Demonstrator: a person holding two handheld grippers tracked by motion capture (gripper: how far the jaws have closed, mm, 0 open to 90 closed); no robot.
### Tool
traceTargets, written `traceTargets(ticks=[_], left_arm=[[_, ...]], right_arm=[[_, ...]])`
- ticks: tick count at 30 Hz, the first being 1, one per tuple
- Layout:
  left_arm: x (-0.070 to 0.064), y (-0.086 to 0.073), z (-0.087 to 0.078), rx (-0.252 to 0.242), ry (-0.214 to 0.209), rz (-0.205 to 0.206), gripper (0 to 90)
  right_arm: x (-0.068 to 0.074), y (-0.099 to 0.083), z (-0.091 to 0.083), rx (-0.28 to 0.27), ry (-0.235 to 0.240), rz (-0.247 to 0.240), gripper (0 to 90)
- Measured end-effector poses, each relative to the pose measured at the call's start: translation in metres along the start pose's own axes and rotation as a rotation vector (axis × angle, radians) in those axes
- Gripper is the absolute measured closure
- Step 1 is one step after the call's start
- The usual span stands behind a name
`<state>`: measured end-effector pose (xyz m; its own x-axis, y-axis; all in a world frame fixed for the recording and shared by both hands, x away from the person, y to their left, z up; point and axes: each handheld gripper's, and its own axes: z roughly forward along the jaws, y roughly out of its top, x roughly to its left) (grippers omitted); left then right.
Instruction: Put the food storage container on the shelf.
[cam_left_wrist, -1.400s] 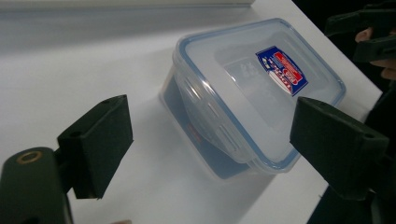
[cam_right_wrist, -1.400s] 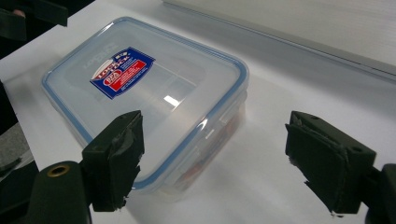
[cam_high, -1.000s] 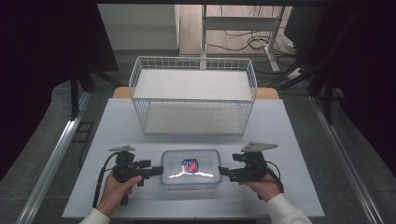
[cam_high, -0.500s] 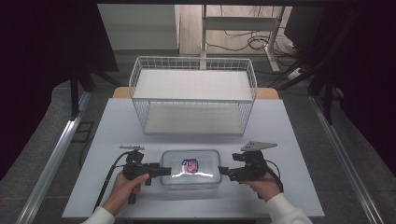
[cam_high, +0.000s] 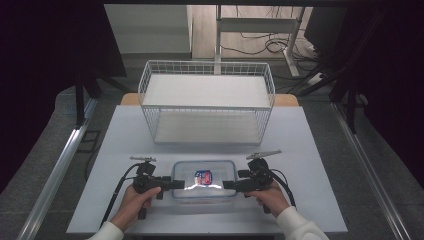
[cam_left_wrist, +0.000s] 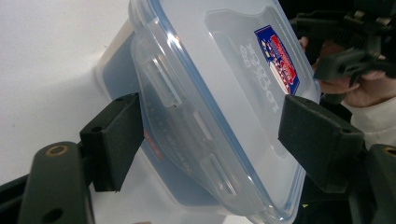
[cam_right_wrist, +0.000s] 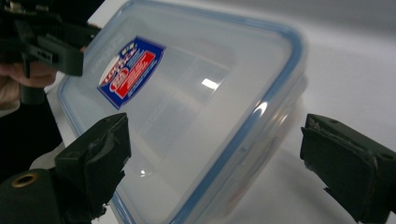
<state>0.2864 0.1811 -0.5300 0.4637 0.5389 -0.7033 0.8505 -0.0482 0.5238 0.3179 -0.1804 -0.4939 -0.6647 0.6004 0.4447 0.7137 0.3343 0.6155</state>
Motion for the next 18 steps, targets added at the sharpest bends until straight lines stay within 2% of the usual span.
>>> traceTargets(ticks=[4, 11, 15, 18], left_arm=[[0.0, 0.0, -0.001, -0.006, 0.0, -0.008, 24.1], [-0.001, 0.0, -0.005, -0.029, 0.005, -0.02, 32.4], [0.0, 0.0, -0.004, -0.029, 0.002, -0.025, 33.4], [0.0, -0.001, -0.004, -0.024, -0.002, -0.028, 32.1]], right_arm=[[0.0, -0.002, 0.003, 0.012, 0.028, 0.019, 14.7], [-0.008, -0.002, -0.001, 0.025, 0.077, 0.128, 26.0], [-0.013, -0.003, -0.003, 0.019, 0.103, 0.182, 30.8], [-0.013, -0.003, -0.004, 0.022, 0.102, 0.185, 30.7]])
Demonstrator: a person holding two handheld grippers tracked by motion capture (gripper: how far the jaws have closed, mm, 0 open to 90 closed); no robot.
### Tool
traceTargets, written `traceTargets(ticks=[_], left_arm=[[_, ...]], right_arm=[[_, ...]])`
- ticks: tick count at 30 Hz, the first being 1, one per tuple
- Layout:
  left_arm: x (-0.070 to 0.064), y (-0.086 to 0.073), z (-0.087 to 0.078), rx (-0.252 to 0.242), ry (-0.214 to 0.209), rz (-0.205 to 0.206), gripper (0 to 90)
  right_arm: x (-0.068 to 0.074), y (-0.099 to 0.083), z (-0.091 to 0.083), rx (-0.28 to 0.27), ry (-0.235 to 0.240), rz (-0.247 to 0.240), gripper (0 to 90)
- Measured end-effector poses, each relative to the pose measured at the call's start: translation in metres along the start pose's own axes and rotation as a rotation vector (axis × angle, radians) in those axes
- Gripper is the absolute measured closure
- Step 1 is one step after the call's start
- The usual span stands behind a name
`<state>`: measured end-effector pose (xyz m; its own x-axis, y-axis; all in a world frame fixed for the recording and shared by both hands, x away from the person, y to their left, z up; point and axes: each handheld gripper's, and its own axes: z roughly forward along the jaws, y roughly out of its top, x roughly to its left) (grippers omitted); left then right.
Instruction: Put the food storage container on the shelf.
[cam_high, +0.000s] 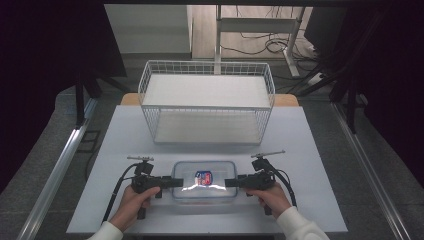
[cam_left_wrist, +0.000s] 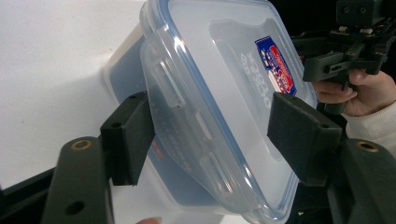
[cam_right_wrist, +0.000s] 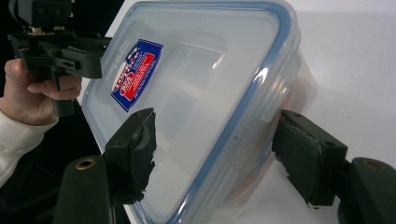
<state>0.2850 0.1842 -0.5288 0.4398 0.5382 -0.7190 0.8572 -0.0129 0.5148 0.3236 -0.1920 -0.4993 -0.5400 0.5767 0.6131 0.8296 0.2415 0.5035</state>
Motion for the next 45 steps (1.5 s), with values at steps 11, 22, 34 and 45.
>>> traceTargets(ticks=[11, 22, 34, 45], left_arm=[[0.005, 0.0, 0.003, 0.023, -0.033, -0.04, 26.5], [0.002, 0.0, -0.004, 0.017, -0.028, -0.051, 35.8], [-0.008, -0.004, -0.012, -0.007, -0.009, -0.029, 44.3], [-0.016, -0.011, -0.017, -0.034, -0.002, -0.005, 48.6]], right_arm=[[0.0, 0.0, 0.0, 0.0, 0.0, -0.006, 30.8], [0.002, -0.001, -0.003, -0.006, -0.006, -0.009, 34.2], [0.009, -0.006, -0.011, -0.039, -0.012, -0.016, 41.7], [0.012, -0.014, -0.017, -0.079, 0.006, 0.032, 48.2]])
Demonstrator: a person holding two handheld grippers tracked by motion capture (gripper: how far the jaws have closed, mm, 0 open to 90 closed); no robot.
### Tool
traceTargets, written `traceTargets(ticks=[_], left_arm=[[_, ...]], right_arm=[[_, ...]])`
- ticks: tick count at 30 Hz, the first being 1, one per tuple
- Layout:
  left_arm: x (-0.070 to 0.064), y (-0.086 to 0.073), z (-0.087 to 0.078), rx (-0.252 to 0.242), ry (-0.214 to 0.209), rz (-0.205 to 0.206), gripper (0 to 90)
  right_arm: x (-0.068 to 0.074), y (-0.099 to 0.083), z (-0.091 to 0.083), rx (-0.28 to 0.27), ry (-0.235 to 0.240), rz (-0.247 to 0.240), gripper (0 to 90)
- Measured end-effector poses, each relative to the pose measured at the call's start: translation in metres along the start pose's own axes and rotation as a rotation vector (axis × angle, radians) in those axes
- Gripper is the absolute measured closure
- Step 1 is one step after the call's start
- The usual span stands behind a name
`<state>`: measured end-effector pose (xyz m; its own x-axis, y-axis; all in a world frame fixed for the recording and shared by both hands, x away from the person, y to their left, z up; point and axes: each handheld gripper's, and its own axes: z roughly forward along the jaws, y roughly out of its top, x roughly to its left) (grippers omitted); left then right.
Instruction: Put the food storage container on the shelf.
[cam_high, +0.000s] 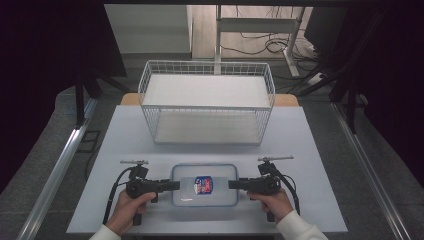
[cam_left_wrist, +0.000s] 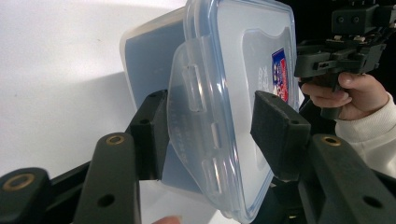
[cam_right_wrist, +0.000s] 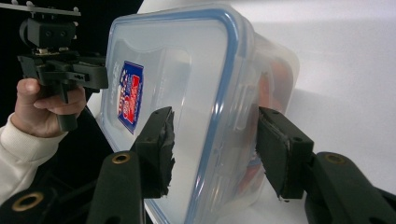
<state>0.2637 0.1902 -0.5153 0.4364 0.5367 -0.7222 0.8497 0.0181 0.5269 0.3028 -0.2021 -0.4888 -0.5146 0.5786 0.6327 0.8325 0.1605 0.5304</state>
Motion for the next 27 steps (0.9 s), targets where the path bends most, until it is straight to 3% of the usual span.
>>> traceTargets(ticks=[13, 21, 27], left_arm=[[-0.006, -0.003, -0.001, -0.004, 0.019, 0.018, 48.7], [-0.01, -0.002, -0.002, -0.003, 0.029, 0.017, 49.2], [-0.013, 0.0, -0.003, -0.015, 0.03, 0.024, 49.3]], right_arm=[[0.002, -0.004, -0.003, -0.012, 0.005, 0.014, 50.9], [0.004, -0.005, -0.005, -0.024, 0.004, 0.051, 51.8], [0.005, -0.004, -0.008, -0.036, 0.004, 0.046, 51.9]])
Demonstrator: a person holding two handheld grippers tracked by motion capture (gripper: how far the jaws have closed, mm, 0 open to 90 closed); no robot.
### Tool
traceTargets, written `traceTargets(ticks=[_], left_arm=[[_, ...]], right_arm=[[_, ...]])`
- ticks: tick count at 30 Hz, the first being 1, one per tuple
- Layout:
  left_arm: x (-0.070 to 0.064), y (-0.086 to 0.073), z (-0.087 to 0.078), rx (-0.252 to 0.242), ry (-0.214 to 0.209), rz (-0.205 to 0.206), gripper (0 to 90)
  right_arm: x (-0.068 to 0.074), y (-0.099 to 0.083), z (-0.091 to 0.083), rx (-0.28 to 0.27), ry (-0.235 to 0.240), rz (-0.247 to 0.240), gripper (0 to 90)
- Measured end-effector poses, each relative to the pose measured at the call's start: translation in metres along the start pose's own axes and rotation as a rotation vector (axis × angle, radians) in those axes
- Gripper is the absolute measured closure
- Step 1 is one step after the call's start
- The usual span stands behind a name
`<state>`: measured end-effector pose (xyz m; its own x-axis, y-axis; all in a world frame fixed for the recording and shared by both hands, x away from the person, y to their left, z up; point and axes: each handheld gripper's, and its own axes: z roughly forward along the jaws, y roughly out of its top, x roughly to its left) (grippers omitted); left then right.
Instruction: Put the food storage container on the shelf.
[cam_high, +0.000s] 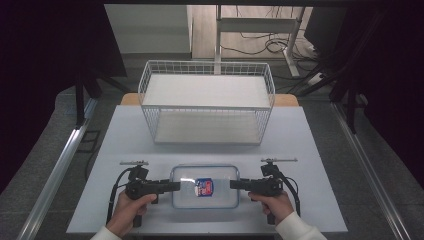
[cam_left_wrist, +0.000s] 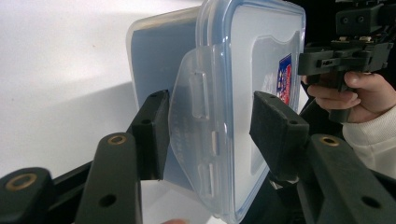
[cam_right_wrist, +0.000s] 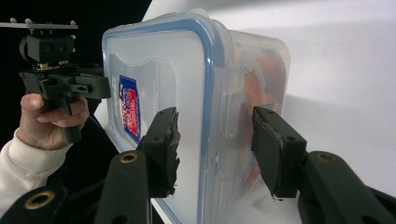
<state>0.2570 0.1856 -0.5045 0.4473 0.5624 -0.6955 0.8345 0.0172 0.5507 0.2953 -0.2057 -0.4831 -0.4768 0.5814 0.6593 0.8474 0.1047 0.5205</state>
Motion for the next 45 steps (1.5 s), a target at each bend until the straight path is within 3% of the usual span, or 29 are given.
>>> traceTargets(ticks=[13, 25, 45], left_arm=[[-0.003, 0.013, 0.001, -0.007, 0.003, 0.043, 49.4], [0.004, 0.027, 0.006, -0.002, 0.002, 0.046, 49.5], [0.03, 0.077, 0.015, -0.027, -0.015, 0.067, 50.0]], right_arm=[[0.001, 0.009, -0.005, -0.021, -0.003, -0.033, 51.9], [-0.005, 0.024, -0.002, -0.021, -0.009, -0.046, 51.9], [-0.018, 0.074, 0.009, -0.05, -0.02, -0.079, 51.9]])
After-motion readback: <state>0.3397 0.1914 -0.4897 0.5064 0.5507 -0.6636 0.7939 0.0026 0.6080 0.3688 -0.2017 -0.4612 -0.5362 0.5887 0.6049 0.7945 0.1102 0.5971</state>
